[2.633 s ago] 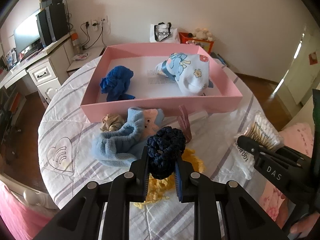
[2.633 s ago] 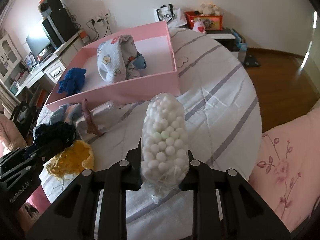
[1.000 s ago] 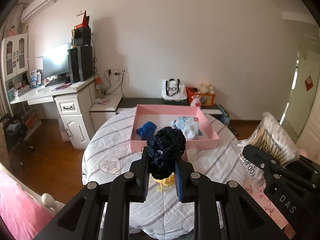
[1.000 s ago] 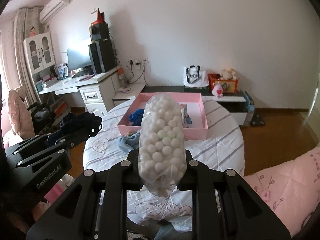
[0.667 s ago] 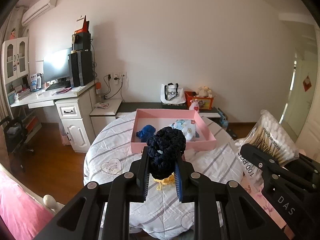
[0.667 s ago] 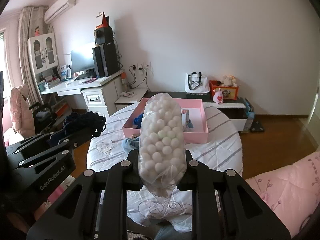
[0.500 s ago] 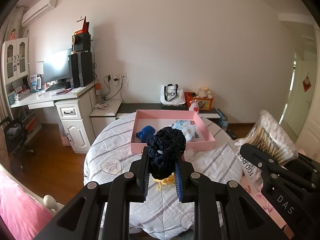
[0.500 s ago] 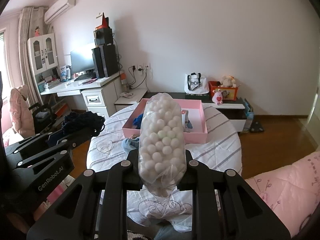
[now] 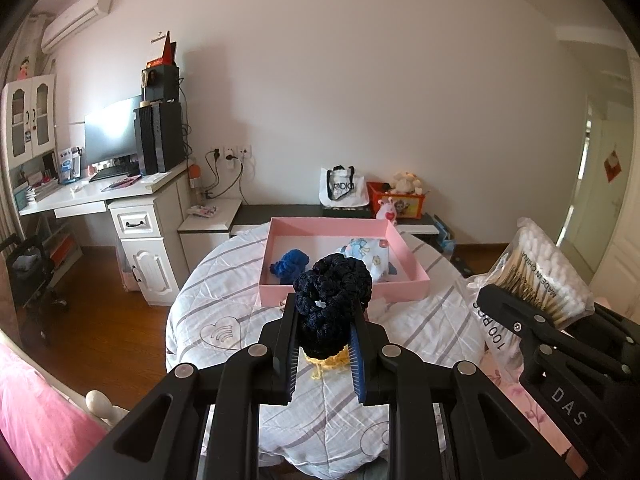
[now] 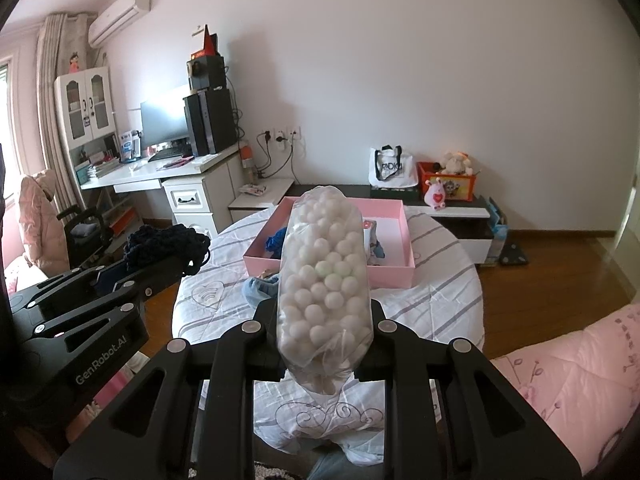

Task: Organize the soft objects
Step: 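Lift the navy scrunchie with the left tool while the right tool lifts the cotton swab bag, then lower the navy scrunchie and cotton swab bag into the pink tray and open both tools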

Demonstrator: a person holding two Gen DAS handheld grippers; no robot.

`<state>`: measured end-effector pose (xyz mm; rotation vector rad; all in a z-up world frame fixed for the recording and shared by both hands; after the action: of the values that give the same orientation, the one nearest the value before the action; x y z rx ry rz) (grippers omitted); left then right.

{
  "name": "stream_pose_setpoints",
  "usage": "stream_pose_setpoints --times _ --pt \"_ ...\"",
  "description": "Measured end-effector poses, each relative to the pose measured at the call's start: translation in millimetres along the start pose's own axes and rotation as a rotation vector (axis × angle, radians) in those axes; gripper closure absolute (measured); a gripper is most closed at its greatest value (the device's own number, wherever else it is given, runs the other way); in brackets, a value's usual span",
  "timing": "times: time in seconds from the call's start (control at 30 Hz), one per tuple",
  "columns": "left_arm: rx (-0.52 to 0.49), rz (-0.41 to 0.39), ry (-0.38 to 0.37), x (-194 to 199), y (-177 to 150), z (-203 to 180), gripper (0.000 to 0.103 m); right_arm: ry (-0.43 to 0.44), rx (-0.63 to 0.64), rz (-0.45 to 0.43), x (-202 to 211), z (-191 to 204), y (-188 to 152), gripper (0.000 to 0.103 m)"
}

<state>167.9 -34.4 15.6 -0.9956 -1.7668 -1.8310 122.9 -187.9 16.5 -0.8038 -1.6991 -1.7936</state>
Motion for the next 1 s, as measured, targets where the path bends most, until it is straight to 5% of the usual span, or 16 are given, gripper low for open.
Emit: stream_pose_setpoints --times 0.6,1.0 --pt "0.003 0.061 -0.002 -41 20 6 0.083 0.005 -0.008 0.065 -45 -8 21 0.082" --pt "0.005 0.129 0.004 -108 60 8 0.083 0.0 -0.025 0.117 -103 -22 46 0.082"
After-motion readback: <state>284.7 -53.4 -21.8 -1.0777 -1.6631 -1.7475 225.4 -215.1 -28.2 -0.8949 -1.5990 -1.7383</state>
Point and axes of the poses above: each gripper's, at about its wrist camera, not at the fingertips, and x roughly against the way its jaws point, z to its left, y to its top, the point moved 8 cm from there along -x, roughly the way its jaws point, and after that the axes turned 15 degrees about z, right-handed, at the moved point
